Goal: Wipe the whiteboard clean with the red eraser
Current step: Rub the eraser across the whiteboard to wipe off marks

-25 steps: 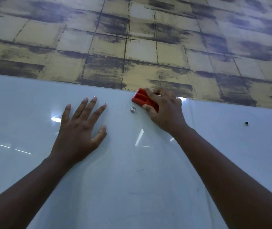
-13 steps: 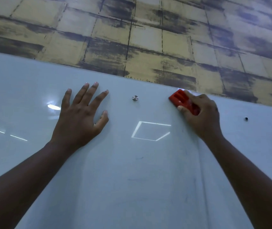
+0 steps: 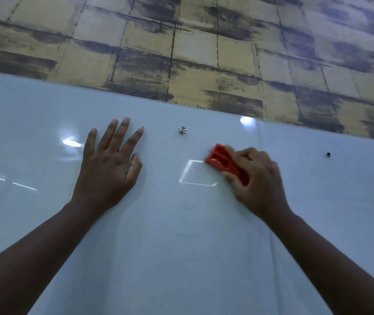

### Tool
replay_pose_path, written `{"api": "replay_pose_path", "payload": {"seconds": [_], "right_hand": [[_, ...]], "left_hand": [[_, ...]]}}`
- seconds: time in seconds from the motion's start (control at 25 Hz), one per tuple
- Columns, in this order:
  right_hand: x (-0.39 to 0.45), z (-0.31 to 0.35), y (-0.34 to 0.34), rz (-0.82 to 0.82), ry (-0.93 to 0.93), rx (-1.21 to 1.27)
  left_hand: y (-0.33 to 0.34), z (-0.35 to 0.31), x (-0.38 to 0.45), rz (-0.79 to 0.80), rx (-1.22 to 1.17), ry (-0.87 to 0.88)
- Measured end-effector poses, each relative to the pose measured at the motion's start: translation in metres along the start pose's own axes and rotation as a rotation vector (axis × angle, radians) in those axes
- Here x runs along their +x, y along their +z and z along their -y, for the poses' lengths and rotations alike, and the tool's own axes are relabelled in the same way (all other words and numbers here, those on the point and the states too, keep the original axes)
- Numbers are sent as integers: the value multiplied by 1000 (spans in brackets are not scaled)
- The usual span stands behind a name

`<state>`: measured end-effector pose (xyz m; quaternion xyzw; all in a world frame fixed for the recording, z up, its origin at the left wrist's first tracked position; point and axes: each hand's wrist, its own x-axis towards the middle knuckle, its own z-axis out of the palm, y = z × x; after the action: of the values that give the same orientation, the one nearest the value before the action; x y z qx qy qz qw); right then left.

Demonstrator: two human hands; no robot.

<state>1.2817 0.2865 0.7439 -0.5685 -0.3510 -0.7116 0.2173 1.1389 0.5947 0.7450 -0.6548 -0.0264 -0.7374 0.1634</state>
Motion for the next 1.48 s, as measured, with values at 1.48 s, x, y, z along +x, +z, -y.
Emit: {"api": "replay_pose_path", "payload": {"seconds": [1.48], "right_hand": [[-161,186,30,-68,192,96]], "left_hand": [[-13,-14,-61,26,-28,1]]}}
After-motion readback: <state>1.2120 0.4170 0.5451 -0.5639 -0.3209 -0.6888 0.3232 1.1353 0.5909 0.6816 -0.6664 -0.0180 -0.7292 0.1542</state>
